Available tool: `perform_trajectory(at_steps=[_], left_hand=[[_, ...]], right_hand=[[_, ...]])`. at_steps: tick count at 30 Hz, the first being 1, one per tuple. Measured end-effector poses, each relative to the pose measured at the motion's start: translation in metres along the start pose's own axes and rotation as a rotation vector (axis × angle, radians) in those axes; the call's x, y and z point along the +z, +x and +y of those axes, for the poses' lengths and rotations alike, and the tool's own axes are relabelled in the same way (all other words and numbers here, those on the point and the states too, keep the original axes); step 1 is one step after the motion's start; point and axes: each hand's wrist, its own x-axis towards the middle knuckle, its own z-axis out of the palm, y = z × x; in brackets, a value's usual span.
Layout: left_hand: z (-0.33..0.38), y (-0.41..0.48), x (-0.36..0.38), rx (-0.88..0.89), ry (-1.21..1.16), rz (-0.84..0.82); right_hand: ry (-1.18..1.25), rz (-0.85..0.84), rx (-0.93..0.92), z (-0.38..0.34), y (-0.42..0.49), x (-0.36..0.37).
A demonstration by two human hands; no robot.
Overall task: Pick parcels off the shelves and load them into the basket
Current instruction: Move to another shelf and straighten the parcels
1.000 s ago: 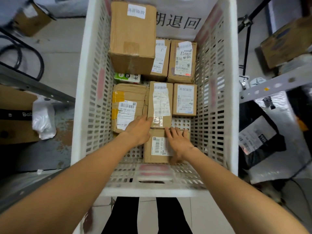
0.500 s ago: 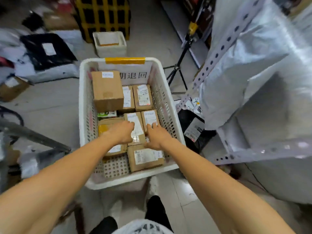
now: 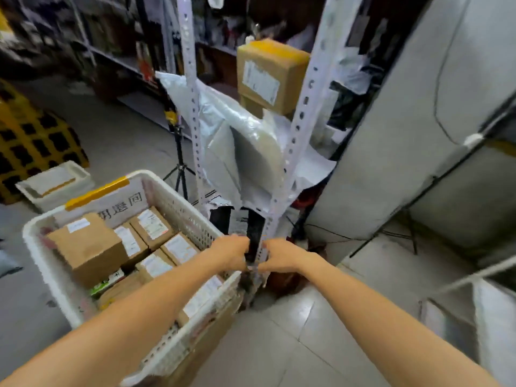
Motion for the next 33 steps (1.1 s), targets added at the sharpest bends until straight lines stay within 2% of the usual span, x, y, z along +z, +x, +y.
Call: perform_trajectory(at_steps=[5, 12, 18, 23, 26, 33], left_hand=[[0.116, 0.062, -0.042, 0.251, 0.086, 0.053], [0.319, 0.103, -0.109, 0.549, 0.249, 0.124], [0.492, 0.099, -0.165, 0.809, 0.302, 0.263], [0.608, 0.084, -0.196, 1.015, 0.265, 0.347], [0.666, 0.079, -0.198, 1.133, 0.294, 0.339], [0.779, 0.077, -0.187, 1.395, 0.347, 0.294]], right_hand=[[0.074, 0.28, 0.284, 0.106, -0.095, -0.042], [0.071, 0.488, 0.636, 0.23, -0.245, -0.092], [0.045, 0.679, 0.875, 0.302, -0.369, -0.136], [-0.038, 0.764, 1.084, 0.335, -0.466, -0.152], [0.009, 0.763, 1.205, 0.348, -0.516, -0.153], [0.097, 0.879, 1.467, 0.368, -0.584, -0.163]])
